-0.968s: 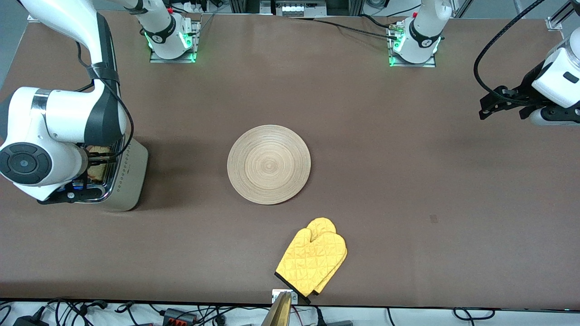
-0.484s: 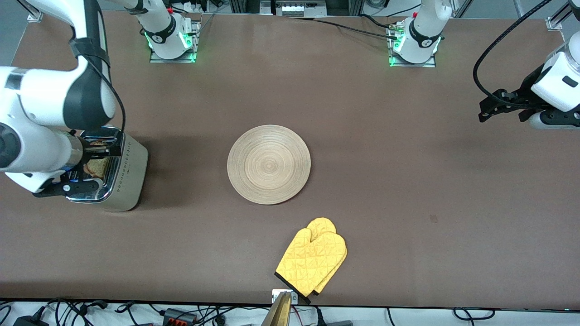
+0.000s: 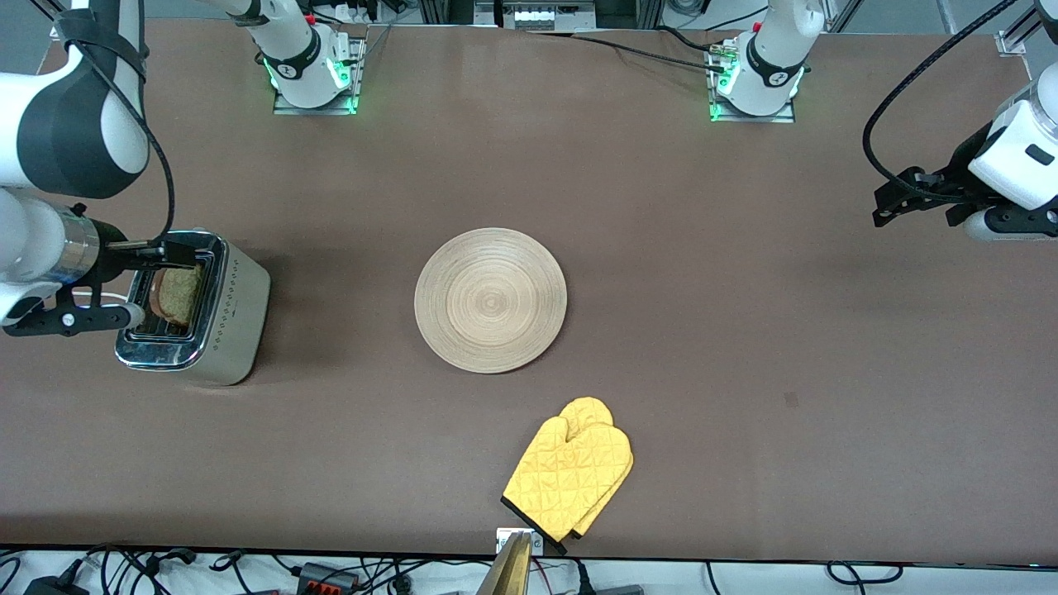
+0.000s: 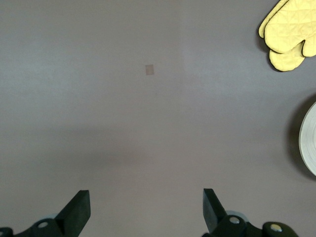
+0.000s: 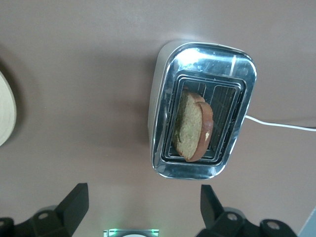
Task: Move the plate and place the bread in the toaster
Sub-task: 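Open the right gripper to release the bread in the slot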
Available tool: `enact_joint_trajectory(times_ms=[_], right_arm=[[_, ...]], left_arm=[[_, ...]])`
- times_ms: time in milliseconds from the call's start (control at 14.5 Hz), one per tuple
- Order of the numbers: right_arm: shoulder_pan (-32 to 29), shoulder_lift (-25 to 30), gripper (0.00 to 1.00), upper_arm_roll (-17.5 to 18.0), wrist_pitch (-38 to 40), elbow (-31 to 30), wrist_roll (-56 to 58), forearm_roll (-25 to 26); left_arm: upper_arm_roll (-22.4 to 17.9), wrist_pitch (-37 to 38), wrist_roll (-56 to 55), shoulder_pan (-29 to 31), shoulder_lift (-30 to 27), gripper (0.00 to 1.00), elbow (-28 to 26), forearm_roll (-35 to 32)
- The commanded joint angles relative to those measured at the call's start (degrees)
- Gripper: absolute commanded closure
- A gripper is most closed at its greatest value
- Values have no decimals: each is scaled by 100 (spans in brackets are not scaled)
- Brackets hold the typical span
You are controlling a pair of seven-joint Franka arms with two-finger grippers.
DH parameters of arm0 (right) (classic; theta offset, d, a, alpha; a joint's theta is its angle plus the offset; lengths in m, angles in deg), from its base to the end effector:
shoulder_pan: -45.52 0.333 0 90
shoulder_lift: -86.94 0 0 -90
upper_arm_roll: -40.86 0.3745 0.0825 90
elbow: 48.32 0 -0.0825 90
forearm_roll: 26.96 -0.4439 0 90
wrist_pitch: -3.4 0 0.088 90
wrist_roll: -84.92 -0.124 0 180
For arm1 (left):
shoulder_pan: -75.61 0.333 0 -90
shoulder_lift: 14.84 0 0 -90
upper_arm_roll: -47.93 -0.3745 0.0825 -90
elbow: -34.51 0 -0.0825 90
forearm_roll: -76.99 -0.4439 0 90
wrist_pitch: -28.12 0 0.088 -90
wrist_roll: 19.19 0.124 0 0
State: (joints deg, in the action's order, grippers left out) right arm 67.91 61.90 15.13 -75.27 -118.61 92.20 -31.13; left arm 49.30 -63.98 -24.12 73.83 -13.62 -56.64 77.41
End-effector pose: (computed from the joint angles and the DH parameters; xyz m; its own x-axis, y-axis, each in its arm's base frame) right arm 0.7243 0.0370 0.5570 0.9629 0.0744 -0.2595 0.0981 -0.9920 0.0796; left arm 0.6238 -0.0351 0.6453 0.9995 0.0313 -0.0054 0.0314 -0.9995 0.0074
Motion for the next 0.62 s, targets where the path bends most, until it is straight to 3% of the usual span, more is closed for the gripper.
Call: enact_joint_trajectory(times_ms=[0, 553], right_arm=[[-278, 60, 0, 33, 115, 33, 72, -486], [-314, 253, 0, 112, 336, -151, -25, -479]], left_arm=[[-32, 96, 97, -42, 80, 0, 185, -95], [-41, 96, 97, -33, 80, 0, 185, -95]])
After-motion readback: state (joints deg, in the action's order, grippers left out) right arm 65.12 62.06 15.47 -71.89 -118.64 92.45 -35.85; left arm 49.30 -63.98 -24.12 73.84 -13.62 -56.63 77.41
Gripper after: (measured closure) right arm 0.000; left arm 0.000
